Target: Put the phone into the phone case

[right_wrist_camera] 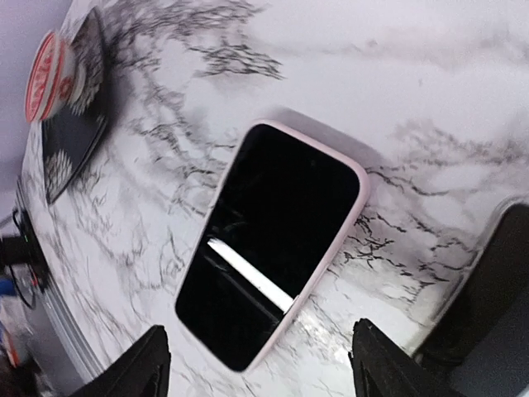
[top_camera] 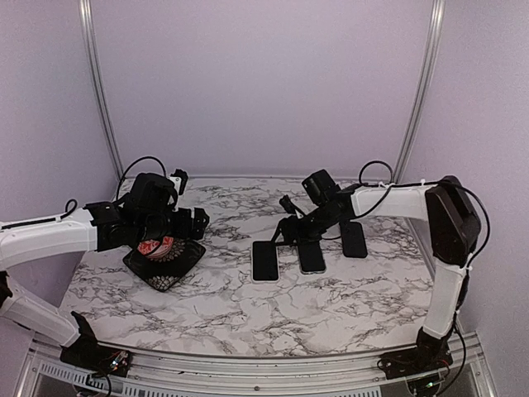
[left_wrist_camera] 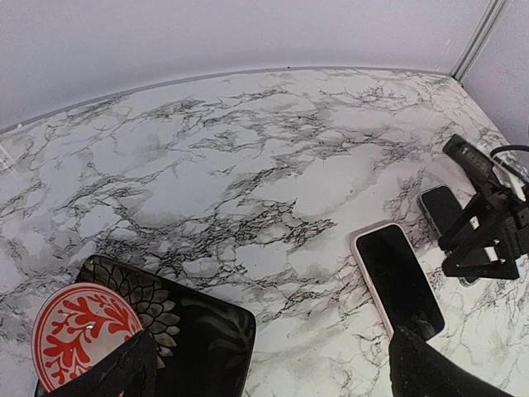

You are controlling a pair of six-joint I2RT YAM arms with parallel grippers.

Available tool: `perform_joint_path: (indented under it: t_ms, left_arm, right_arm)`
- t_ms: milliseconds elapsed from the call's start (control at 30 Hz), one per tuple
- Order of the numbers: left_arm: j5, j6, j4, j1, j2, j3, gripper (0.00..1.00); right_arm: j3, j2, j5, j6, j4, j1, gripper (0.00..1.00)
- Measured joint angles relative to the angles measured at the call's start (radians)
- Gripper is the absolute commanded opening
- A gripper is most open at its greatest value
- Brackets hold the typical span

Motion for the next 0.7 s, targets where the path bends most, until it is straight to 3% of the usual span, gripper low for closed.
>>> perform_joint_path:
  t_ms: [33, 67, 267, 500, 700]
  left_arm:
    - [0.000, 0.000, 0.000, 0.004, 0.000, 0.000, 0.99]
    - [0.000, 0.001, 0.000, 0.008, -0.002, 0.000, 0.99]
    - [-0.026, 0.015, -0.028, 0.067, -0.042, 0.000, 0.99]
    - [-0.126, -0.001, -0.091, 0.296, -0.165, -0.050, 0.99]
    - [-0.157, -0.019, -0.124, 0.385, -0.184, -0.108, 0.99]
  right_arm:
    - [0.011, -0.033, 0.026, -0.011, -0.027, 0.000, 0.96]
    - [0.023, -0.077, 0.056, -0.025, -0.051, -0.001, 0.98]
    - [-0.015, -0.382, 0.282, -0.077, -0.066, -0.052, 0.99]
    - [-0.441, -0.791, 0.560, -0.074, 0.111, -0.283, 0.99]
    - [-0.761, -1.061, 0.805, -0.042, 0.245, -0.312, 0.99]
